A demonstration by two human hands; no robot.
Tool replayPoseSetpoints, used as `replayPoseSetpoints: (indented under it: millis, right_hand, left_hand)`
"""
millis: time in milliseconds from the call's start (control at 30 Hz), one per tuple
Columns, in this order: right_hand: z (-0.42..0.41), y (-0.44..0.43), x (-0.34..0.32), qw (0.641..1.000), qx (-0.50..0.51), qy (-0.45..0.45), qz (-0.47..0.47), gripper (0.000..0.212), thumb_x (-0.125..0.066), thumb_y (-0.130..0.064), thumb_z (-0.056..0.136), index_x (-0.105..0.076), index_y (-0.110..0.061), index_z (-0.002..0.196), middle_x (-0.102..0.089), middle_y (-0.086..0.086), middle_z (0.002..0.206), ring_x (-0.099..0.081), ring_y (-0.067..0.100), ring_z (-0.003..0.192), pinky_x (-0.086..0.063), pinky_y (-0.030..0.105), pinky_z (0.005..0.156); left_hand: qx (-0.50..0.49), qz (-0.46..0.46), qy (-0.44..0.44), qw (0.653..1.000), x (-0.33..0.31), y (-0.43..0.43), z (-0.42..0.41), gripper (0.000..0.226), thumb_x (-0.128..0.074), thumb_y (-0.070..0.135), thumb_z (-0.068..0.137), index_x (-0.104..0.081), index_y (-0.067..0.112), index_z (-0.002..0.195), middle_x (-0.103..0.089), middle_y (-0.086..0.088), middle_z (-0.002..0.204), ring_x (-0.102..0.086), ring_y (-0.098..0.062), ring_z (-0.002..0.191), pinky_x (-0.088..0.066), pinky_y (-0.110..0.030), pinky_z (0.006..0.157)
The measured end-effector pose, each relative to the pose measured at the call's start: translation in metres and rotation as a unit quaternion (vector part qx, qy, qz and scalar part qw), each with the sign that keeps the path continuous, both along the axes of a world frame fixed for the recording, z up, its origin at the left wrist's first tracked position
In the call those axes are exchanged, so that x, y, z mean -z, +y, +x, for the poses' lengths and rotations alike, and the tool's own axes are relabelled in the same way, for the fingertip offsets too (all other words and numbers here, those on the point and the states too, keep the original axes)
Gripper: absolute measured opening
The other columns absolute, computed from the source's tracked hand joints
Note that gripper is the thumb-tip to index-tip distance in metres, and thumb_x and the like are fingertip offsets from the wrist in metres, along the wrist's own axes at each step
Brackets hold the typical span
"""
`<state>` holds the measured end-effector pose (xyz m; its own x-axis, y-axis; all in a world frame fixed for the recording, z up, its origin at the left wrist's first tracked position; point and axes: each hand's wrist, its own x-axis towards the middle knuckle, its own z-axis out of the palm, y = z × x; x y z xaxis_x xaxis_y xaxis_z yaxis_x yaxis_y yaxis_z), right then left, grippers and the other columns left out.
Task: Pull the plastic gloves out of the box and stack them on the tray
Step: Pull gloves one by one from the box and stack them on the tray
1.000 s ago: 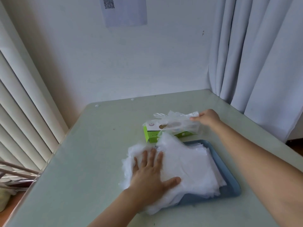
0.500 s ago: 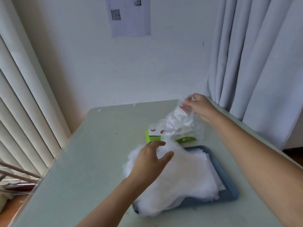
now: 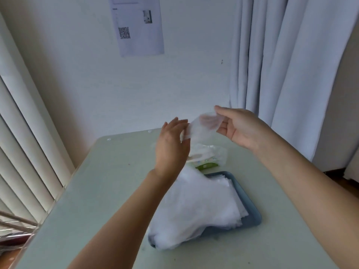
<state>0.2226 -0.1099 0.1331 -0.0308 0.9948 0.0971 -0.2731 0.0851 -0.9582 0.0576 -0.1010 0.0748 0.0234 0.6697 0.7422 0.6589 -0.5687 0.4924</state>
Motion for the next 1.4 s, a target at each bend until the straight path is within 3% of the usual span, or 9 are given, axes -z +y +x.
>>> replayPoseSetpoints:
  millis: [100,233,467,567,733,1033,1167,1300,1400]
  right_hand:
    - [0.018,-0.024,0.006,0.960,0.070,-0.257,0.084,0.080,-0.069,-0.061,0.062,-0.045,-0.025,0.130,-0.050,-0.007,0.131,-0.051,0.006,0.117,-0.042,0.025,0.098]
    - [0.020,-0.047,0.011,0.900,-0.039,-0.406,0.153,0.108,-0.080,-0.049,0.055,-0.021,-0.045,0.145,-0.033,-0.021,0.143,-0.027,-0.008,0.133,-0.027,0.017,0.105]
    - [0.004,-0.043,0.038,0.942,-0.069,-0.311,0.103,0.038,-0.077,-0.032,0.068,-0.071,-0.012,0.100,-0.074,-0.001,0.093,-0.070,0.011,0.086,-0.053,0.024,0.086]
    - [0.000,-0.039,0.053,0.952,-0.073,-0.280,0.098,0.011,-0.074,-0.017,0.078,-0.071,-0.007,0.081,-0.072,0.003,0.073,-0.067,0.012,0.068,-0.055,0.022,0.071]
    - [0.004,-0.024,0.081,0.968,-0.030,-0.248,0.036,0.011,-0.063,-0.006,0.089,-0.064,-0.002,0.079,-0.068,0.007,0.066,-0.062,0.015,0.054,-0.046,0.020,0.047]
    - [0.009,-0.007,0.133,0.935,-0.006,-0.339,-0.104,0.016,-0.056,-0.010,0.095,-0.058,0.004,0.087,-0.070,0.014,0.067,-0.066,0.019,0.051,-0.050,0.023,0.047]
    - [0.018,-0.005,0.143,0.898,0.018,-0.427,-0.103,0.020,-0.058,-0.013,0.093,-0.057,0.000,0.077,-0.070,0.010,0.064,-0.069,0.022,0.056,-0.056,0.032,0.055]
    - [0.018,-0.009,0.146,0.880,0.044,-0.465,-0.088,0.037,-0.057,-0.009,0.091,-0.037,-0.012,0.060,-0.058,-0.001,0.050,-0.058,0.008,0.041,-0.041,0.017,0.039]
    - [0.019,-0.009,0.149,0.876,0.037,-0.475,-0.082,0.037,-0.057,-0.007,0.091,-0.035,-0.013,0.062,-0.055,-0.007,0.043,-0.058,0.011,0.041,-0.036,0.014,0.037]
  left_hand:
    - [0.031,-0.123,0.035,0.991,-0.028,-0.009,-0.010,0.019,-0.057,0.009,0.086,-0.073,0.013,0.075,-0.052,0.011,0.048,-0.051,-0.008,0.052,-0.033,-0.008,0.048]
    - [0.176,-0.361,0.135,0.906,-0.055,-0.017,-0.022,0.012,-0.067,0.013,0.082,-0.077,0.010,0.075,-0.072,0.001,0.067,-0.063,0.000,0.061,-0.047,-0.010,0.060]
    - [0.302,-0.515,0.248,0.764,-0.053,-0.018,-0.033,0.013,-0.064,0.014,0.086,-0.076,0.007,0.085,-0.074,-0.010,0.083,-0.069,-0.014,0.078,-0.049,-0.018,0.068]
    - [0.301,-0.546,0.258,0.738,-0.043,-0.010,-0.043,0.012,-0.065,0.015,0.087,-0.075,0.008,0.086,-0.074,-0.012,0.087,-0.070,-0.015,0.078,-0.050,-0.027,0.075]
    - [0.288,-0.609,0.260,0.692,-0.022,0.002,-0.073,0.011,-0.065,0.009,0.088,-0.073,0.014,0.093,-0.074,-0.004,0.086,-0.070,-0.013,0.078,-0.052,-0.024,0.081]
    - [0.120,-0.629,0.106,0.761,0.021,0.030,-0.087,0.015,-0.065,0.015,0.089,-0.066,0.006,0.077,-0.071,-0.007,0.070,-0.065,-0.014,0.055,-0.054,-0.023,0.056]
    - [0.051,-0.555,0.188,0.808,0.036,0.040,-0.077,0.012,-0.068,0.021,0.086,-0.069,0.011,0.079,-0.066,0.007,0.059,-0.053,-0.005,0.046,-0.046,-0.014,0.047]
    - [0.006,-0.483,0.248,0.840,0.044,0.043,-0.071,0.013,-0.068,0.020,0.079,-0.071,0.006,0.079,-0.070,0.001,0.067,-0.052,-0.009,0.049,-0.039,-0.010,0.043]
    - [-0.067,-0.418,0.289,0.859,0.044,0.038,-0.065,0.012,-0.067,0.022,0.079,-0.068,0.010,0.080,-0.071,-0.006,0.081,-0.058,-0.017,0.066,-0.043,-0.020,0.058]
